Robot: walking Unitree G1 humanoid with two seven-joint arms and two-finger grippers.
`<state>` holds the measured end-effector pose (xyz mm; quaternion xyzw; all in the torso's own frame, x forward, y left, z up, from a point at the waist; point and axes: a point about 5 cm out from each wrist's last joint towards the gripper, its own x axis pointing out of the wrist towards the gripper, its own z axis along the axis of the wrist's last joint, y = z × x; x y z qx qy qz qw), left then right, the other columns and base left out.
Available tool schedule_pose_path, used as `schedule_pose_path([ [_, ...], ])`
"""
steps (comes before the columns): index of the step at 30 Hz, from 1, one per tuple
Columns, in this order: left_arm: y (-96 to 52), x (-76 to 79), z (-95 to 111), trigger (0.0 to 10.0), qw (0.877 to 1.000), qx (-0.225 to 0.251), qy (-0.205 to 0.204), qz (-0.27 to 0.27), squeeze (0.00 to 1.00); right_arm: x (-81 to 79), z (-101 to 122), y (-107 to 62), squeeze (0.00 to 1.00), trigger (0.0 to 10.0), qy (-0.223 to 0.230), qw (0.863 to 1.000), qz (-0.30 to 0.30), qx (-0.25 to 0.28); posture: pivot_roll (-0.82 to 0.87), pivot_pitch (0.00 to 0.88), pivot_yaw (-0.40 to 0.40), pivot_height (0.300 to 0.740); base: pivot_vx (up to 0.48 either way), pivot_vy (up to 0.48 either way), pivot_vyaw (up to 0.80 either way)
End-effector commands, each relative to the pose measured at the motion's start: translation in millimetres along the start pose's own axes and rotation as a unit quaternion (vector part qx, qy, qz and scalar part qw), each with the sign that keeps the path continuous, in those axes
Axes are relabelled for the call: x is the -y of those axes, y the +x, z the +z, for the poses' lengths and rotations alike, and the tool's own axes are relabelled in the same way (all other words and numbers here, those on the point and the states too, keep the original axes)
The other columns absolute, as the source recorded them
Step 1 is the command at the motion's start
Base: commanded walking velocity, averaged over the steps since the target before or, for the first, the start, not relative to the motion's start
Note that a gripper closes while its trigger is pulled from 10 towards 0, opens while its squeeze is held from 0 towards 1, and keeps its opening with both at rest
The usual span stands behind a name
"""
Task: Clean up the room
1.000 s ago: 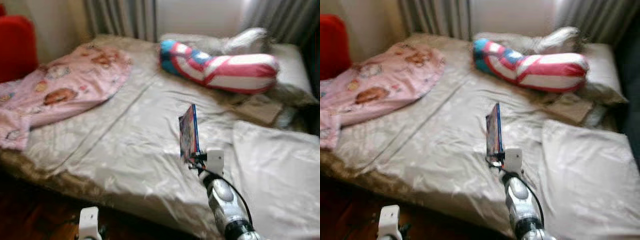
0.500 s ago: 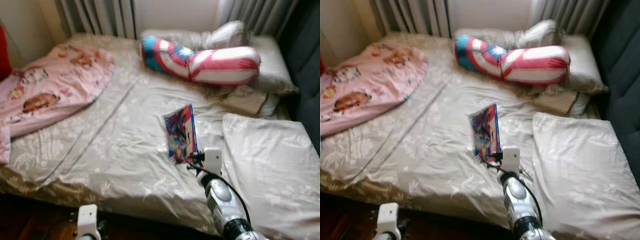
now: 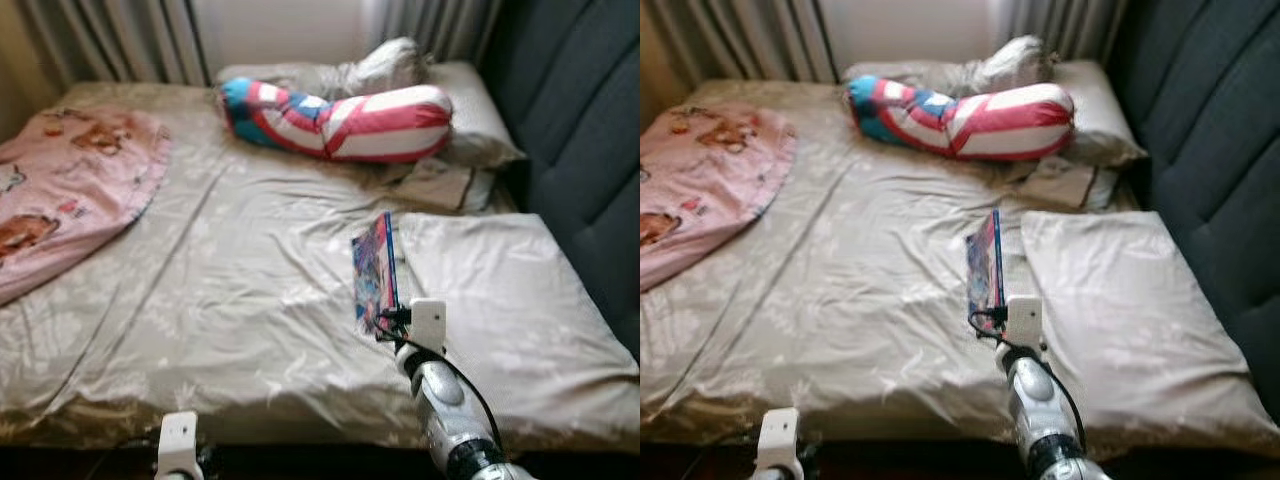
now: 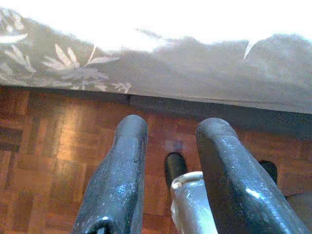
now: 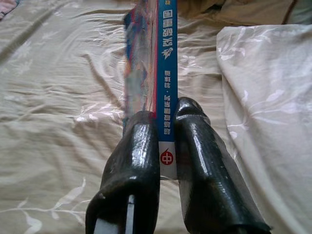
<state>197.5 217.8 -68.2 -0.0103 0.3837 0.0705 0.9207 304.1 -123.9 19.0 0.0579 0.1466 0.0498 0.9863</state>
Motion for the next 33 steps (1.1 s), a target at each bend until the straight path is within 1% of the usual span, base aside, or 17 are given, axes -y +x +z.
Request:
schedule_pose_path([
  [1, -2.7, -1.0, -10.1, 10.0, 1.0, -0.017, -0.003, 0.001, 0.0, -0.5, 9.3, 2.7, 0.0, 10.0, 0.0, 1.0, 0.0, 0.023, -0.03, 0.067, -0.033, 0.74, 0.0, 0.48, 0.0],
  [3, -2.7, -1.1, -9.9, 10.0, 1.0, -0.017, 0.003, 0.001, 0.0, -0.6, 9.8, 2.6, 0.0, 10.0, 0.001, 1.0, 0.001, 0.026, -0.03, 0.069, -0.033, 0.74, 0.0, 0.48, 0.0],
  [8, -2.7, -1.0, -10.2, 10.0, 1.0, -0.018, 0.004, 0.0, 0.0, -0.5, 10.8, 2.6, 0.0, 10.0, 0.003, 1.0, 0.0, 0.03, -0.03, 0.07, -0.034, 0.74, 0.0, 0.061, 0.0],
  [15, -2.6, -1.0, -9.6, 10.0, 1.0, -0.016, 0.008, 0.0, 0.0, 0.3, 10.5, 2.7, 0.0, 10.0, 0.006, 1.0, -0.002, 0.028, -0.03, 0.071, -0.035, 0.74, 0.0, 0.451, 0.0],
  [17, -2.6, -1.0, -8.8, 10.0, 1.0, -0.012, 0.013, -0.003, 0.0, 0.3, 9.2, 3.0, 0.0, 10.0, 0.006, 1.0, -0.002, 0.02, -0.03, 0.071, -0.034, 0.74, 0.0, 0.0, -0.77],
  [24, -2.8, -1.0, -8.2, 10.0, 1.0, -0.007, 0.011, -0.005, 0.0, 0.1, 8.6, 3.0, 0.0, 10.0, 0.005, 1.0, -0.003, 0.018, -0.03, 0.072, -0.033, 0.74, 0.0, 0.0, -0.77],
  [26, -2.7, -1.1, -8.1, 10.0, 1.0, -0.008, 0.012, -0.006, 0.0, 0.1, 9.8, 2.7, 0.0, 10.0, 0.004, 1.0, -0.004, 0.026, -0.03, 0.072, -0.032, 0.74, 0.0, 0.0, 0.0],
  [33, -2.6, -0.9, -8.1, 10.0, 1.0, -0.01, 0.014, -0.01, 0.0, 0.2, 10.1, 2.7, 0.0, 10.0, 0.004, 1.0, -0.003, 0.028, -0.03, 0.072, -0.032, 0.74, 0.0, 0.0, 0.0],
])
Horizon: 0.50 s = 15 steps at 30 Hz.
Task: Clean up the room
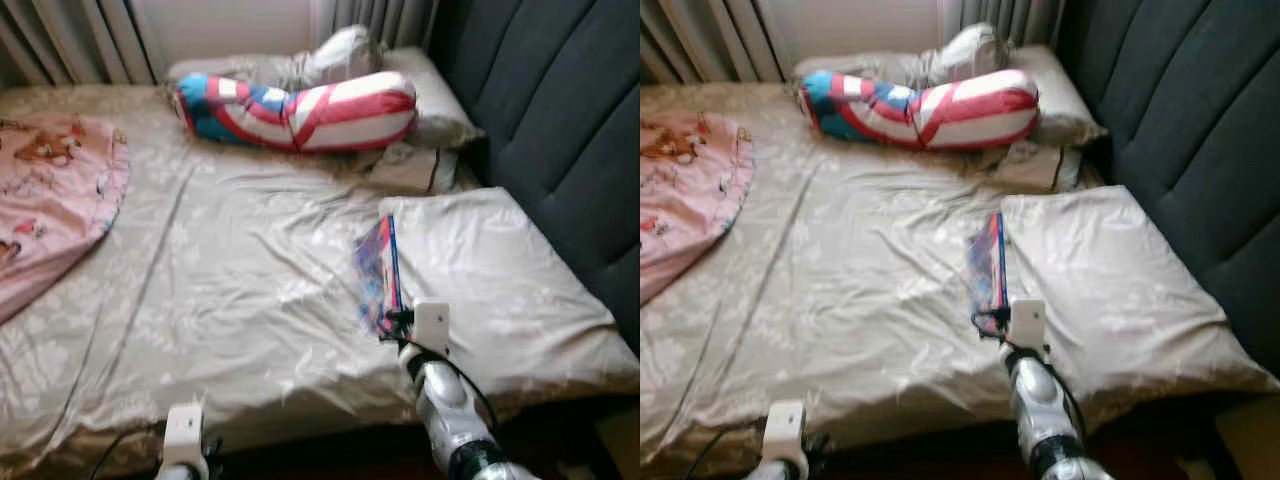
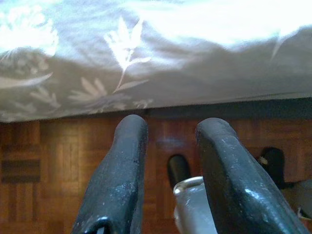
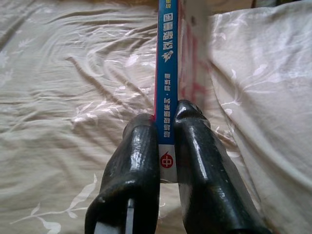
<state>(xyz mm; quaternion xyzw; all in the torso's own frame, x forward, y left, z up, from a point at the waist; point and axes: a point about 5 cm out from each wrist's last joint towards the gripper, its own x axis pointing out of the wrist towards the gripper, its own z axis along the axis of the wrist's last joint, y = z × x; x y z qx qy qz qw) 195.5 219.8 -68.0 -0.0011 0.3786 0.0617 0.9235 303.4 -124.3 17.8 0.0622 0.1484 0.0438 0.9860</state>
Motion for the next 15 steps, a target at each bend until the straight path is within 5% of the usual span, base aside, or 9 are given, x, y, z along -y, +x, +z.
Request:
schedule_pose_path([
  [1, -1.4, 1.5, -7.0, 10.0, 1.0, -0.016, 0.003, -0.005, 0.0, -0.5, 11.4, 3.0, 0.0, 10.0, 0.0, 1.0, 0.002, 0.029, -0.03, 0.072, -0.032, 0.74, 0.0, 0.0, 0.0],
  [15, -1.4, 1.6, -7.1, 10.0, 1.0, -0.017, 0.004, -0.007, 0.0, -3.9, 10.5, 2.6, 0.0, 10.0, -0.012, 0.999, 0.016, 0.028, -0.03, 0.07, -0.033, 0.74, 0.0, 0.0, 0.0],
])
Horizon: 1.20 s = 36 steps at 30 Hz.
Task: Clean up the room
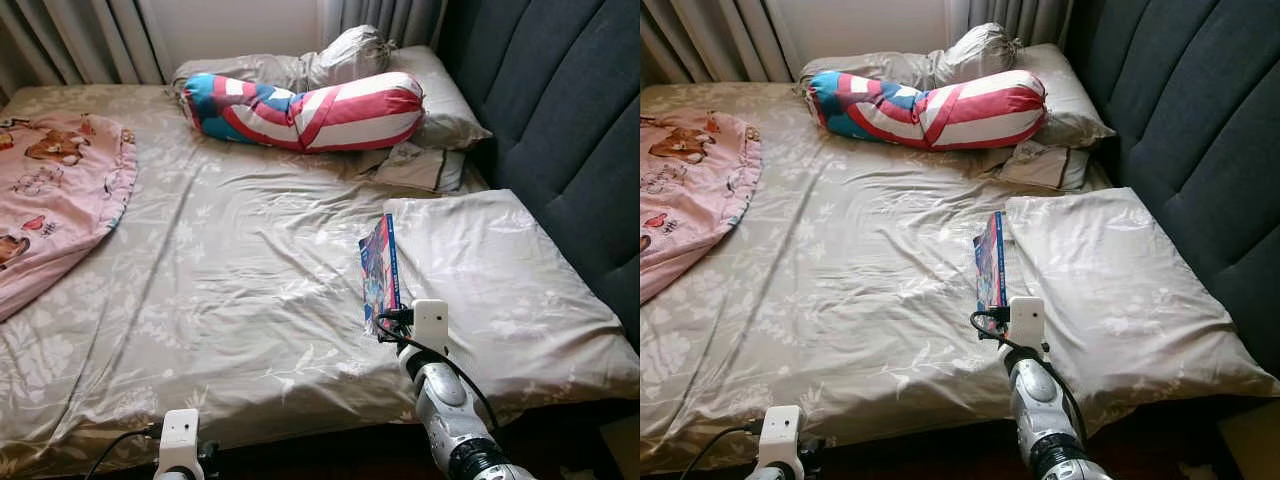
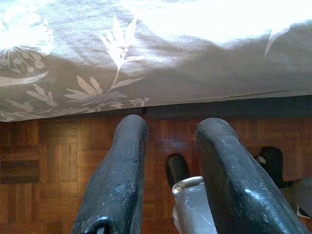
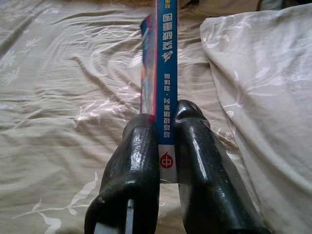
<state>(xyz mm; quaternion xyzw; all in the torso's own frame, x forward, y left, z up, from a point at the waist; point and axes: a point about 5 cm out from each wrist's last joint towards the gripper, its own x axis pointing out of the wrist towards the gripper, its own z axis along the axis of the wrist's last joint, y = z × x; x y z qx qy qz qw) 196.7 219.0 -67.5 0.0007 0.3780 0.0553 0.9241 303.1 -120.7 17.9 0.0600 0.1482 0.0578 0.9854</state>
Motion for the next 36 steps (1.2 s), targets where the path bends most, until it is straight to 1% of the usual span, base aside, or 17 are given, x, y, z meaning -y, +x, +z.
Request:
schedule_pose_path([
  [1, -1.9, 0.7, -8, 10.0, 1.0, -0.018, 0.0, -0.002, 0.0, -0.7, 11, 2.5, 0.0, 10.0, -0.012, 1.0, 0.006, 0.028, -0.03, 0.07, -0.032, 0.74, 0.251, 0.0, 0.0],
  [3, -1.9, 0.7, -8, 10.0, 1.0, -0.018, 0.0, -0.002, 0.0, -0.8, 11, 2.5, 0.0, 10.0, -0.012, 1.0, 0.007, 0.028, -0.03, 0.07, -0.032, 0.74, 0.255, 0.0, 0.0],
  [4, -1.9, 0.7, -8, 10.0, 1.0, -0.018, 0.0, -0.002, 0.0, -1.9, 11, 2.4, 0.0, 10.0, -0.024, 0.999, 0.012, 0.029, -0.03, 0.068, -0.033, 0.74, 0.27, 0.0, 0.0],
  [6, -1.9, 0.6, -9, 10.0, 1.0, -0.019, -0.001, -0.001, 0.0, -3.6, 11, 2.3, 0.0, 10.0, -0.029, 0.999, 0.017, 0.032, -0.03, 0.068, -0.033, 0.74, 0.281, 0.0, 0.52],
  [9, -1.9, 0.8, -9, 10.0, 1.0, -0.019, -0.002, -0.001, 0.0, -4.5, 11, 2.4, 0.0, 10.0, -0.028, 0.999, 0.018, 0.031, -0.03, 0.067, -0.034, 0.74, 0.296, 0.0, 0.6],
  [15, -1.8, 1.2, -8, 10.0, 1.0, -0.019, 0.0, -0.003, 0.0, -3.1, 11, 2.4, 0.0, 10.0, -0.019, 0.999, 0.015, 0.031, -0.03, 0.063, -0.033, 0.74, 0.309, 0.0, 0.0],
  [24, -1.8, 0.8, -8, 10.0, 1.0, -0.017, 0.002, -0.003, 0.0, -3.1, 11, 2.5, 0.0, 10.0, -0.013, 0.999, 0.011, 0.032, -0.03, 0.062, -0.032, 0.74, 0.0, 0.0, 0.0],
  [32, -2.0, 0.4, -8, 10.0, 1.0, -0.017, 0.003, -0.005, 0.0, 1.5, 12, 1.8, 0.0, 10.0, 0.001, 0.999, -0.007, 0.04, -0.03, 0.068, -0.03, 0.74, 0.0, 0.0, 0.0],
  [36, -2.1, 0.7, -9, 10.0, 1.0, -0.017, 0.002, -0.005, 0.0, 6.8, 11, 1.5, 0.0, 10.0, 0.009, 0.999, -0.028, 0.035, -0.03, 0.071, -0.031, 0.74, 0.0, 0.0, 0.0],
])
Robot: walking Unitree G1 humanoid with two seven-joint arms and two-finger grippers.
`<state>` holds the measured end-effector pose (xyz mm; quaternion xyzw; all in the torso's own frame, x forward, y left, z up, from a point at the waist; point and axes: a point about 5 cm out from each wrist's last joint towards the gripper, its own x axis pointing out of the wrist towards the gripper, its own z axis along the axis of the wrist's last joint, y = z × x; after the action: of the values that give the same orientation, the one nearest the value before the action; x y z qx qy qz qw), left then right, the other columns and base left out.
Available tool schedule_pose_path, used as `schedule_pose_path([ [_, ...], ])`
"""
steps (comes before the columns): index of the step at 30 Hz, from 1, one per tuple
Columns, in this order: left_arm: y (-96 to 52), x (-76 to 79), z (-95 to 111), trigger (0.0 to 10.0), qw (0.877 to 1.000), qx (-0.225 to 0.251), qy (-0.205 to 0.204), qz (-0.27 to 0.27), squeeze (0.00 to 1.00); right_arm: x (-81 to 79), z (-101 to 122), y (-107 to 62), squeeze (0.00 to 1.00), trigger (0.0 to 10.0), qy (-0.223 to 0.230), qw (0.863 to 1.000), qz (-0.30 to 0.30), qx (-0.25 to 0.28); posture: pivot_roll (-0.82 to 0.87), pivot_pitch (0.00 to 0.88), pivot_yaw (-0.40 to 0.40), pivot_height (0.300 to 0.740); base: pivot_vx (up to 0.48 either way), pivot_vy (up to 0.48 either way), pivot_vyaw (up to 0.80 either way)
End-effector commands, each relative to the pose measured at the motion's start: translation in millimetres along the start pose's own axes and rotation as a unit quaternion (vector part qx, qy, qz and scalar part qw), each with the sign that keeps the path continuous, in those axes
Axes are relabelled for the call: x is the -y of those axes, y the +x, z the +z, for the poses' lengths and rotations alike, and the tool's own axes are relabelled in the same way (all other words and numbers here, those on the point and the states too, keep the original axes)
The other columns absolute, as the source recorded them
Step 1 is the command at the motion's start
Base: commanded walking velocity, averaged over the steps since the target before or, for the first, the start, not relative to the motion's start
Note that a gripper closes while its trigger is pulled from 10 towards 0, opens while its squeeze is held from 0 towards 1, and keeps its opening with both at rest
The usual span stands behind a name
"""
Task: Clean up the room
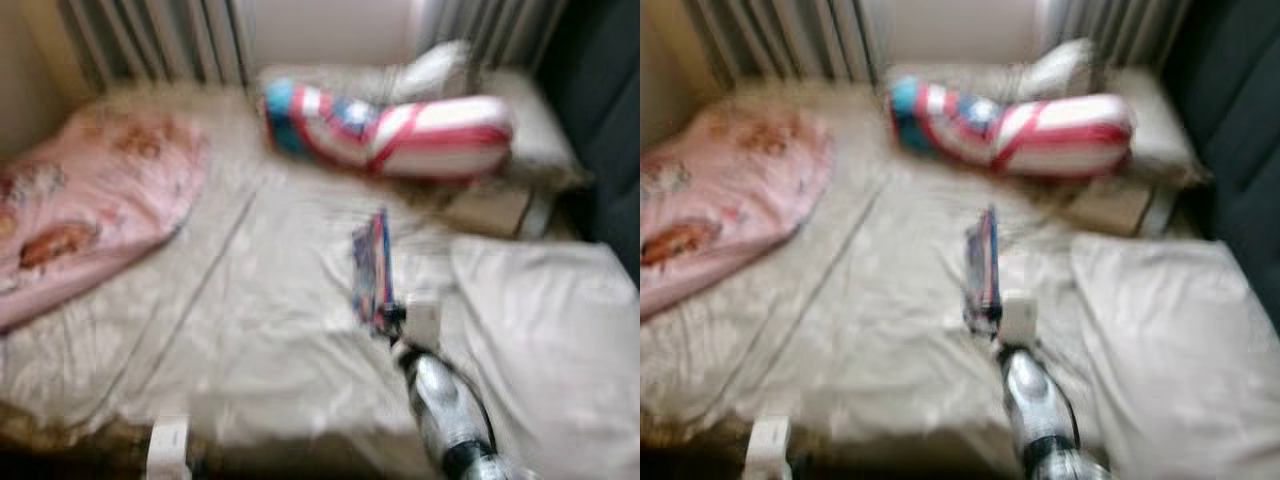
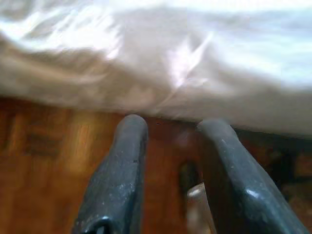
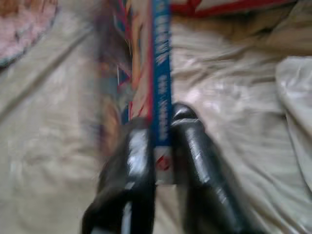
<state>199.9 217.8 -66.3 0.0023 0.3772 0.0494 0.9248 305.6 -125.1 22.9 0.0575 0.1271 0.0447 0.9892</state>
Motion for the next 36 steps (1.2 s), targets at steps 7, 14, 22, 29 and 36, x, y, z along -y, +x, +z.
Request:
schedule_pose_path([
  [7, -3.5, -0.5, -11.9, 10.0, 1.0, -0.019, -0.001, -0.002, 0.0, 12.4, 1.7, 0.8, 0.0, 10.0, 0.015, 0.999, -0.049, -0.005, -0.03, 0.073, -0.031, 0.74, 0.0, 0.0, 0.0],
  [14, -3.4, -0.6, -11.8, 10.0, 1.0, -0.019, 0.0, -0.003, 0.0, 13.9, 0.6, 0.7, 0.0, 10.0, 0.006, 0.998, -0.055, -0.01, -0.03, 0.074, -0.031, 0.74, 0.0, 0.0, 0.0],
  [22, -3.4, -1.0, -11.6, 10.0, 1.0, -0.019, 0.0, -0.004, 0.0, 13.5, -0.6, 1.9, 0.0, 10.0, -0.006, 0.998, -0.058, -0.024, -0.03, 0.074, -0.029, 0.74, 0.0, 0.0, 0.0],
  [29, -3.5, -1.3, -11.9, 10.0, 1.0, -0.02, 0.001, -0.004, 0.0, 12.0, -1.5, 2.1, 0.0, 10.0, -0.011, 0.998, -0.055, -0.029, -0.03, 0.074, -0.029, 0.701, 0.0, 0.0, 0.0],
  [36, -3.6, -1.2, -12.3, 10.0, 1.0, -0.021, 0.002, -0.004, 0.0, 11.9, 0.1, 1.5, 0.0, 10.0, -0.004, 0.998, -0.054, -0.017, -0.03, 0.072, -0.029, 0.662, 0.0, 0.0, 0.0],
])
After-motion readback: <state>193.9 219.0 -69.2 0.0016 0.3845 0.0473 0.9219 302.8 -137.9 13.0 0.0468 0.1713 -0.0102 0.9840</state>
